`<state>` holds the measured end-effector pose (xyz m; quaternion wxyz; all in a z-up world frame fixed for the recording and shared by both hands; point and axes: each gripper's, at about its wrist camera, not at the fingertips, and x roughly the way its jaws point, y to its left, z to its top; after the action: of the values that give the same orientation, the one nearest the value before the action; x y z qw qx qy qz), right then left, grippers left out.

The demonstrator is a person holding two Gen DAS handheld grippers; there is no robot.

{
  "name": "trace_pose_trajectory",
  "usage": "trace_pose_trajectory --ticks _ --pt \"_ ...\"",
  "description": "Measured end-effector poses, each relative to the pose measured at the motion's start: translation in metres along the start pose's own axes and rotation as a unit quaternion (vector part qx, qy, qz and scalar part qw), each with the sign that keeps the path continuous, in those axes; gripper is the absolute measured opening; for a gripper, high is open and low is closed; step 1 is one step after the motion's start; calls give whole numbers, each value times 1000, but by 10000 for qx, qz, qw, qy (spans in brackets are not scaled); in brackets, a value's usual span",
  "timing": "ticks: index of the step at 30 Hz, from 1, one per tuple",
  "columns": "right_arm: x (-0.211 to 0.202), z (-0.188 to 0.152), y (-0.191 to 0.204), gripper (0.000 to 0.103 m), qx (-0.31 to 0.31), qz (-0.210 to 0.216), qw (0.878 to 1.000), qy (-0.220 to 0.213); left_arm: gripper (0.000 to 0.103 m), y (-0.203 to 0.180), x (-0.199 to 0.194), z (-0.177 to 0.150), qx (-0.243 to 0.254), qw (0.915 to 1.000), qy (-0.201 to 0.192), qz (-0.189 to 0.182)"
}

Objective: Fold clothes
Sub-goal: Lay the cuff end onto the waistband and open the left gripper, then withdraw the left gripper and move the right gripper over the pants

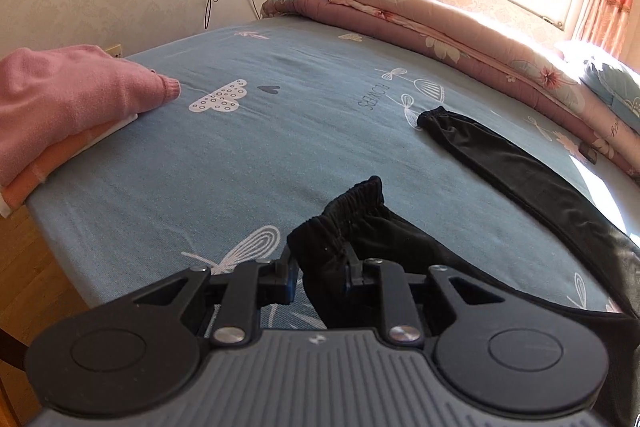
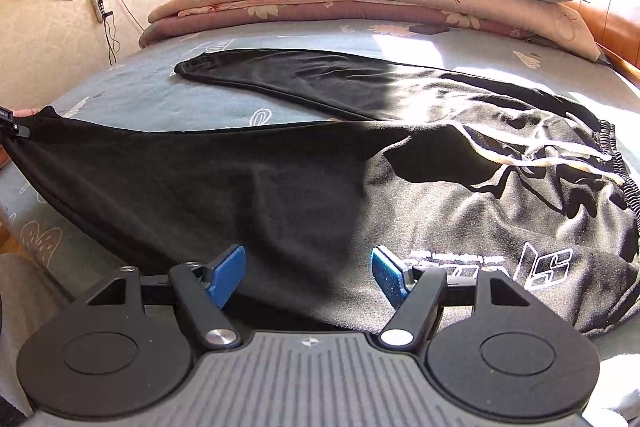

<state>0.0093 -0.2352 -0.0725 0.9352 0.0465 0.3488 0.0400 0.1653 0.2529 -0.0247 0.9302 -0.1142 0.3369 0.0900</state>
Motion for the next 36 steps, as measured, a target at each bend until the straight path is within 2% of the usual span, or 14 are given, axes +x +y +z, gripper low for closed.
trace_pose_trajectory --ticks 3,7,9,11,14,16,19,21,23,24,26,28,32,36 --pt "1 0 1 74 -14 -12 10000 24 26 0 3 -2 30 10000 67 52" --pt "1 0 0 74 -21 -7 10000 46 37 11 9 -8 -76 9993 280 251" --pt "1 0 0 74 -9 -26 10000 49 39 17 6 -8 -127 9988 231 424" --pt "2 1 -1 74 5 -25 10000 52 47 25 1 -4 -168 9980 141 588" --pt "3 1 0 74 25 0 10000 62 48 33 -5 4 -194 9981 50 577" --pt "5 1 1 74 18 9 10000 77 50 30 -7 9 -190 9988 38 450" --pt "7 1 4 74 7 19 9999 100 59 15 0 12 -104 9998 180 -71" --pt "7 1 5 74 -22 5 9999 115 61 2 12 9 -132 9972 446 -579" --pt "7 2 5 74 -48 -31 9999 128 61 -11 31 2 -295 9904 837 -1064" --pt "7 2 4 74 -49 -46 9999 138 61 -16 41 -3 -345 9876 998 -1166" --pt "8 2 3 74 -57 -94 9998 172 61 -25 63 -13 -399 9831 1298 -1229" --pt "9 2 2 74 -66 -143 9997 208 61 -25 81 -20 -511 9820 1416 -1138" --pt "11 2 0 74 -90 -243 9993 283 61 -12 109 -20 -792 9840 1242 -999" --pt "16 3 -3 74 -76 -331 9989 310 60 -15 118 -7 -656 9886 1080 -816"
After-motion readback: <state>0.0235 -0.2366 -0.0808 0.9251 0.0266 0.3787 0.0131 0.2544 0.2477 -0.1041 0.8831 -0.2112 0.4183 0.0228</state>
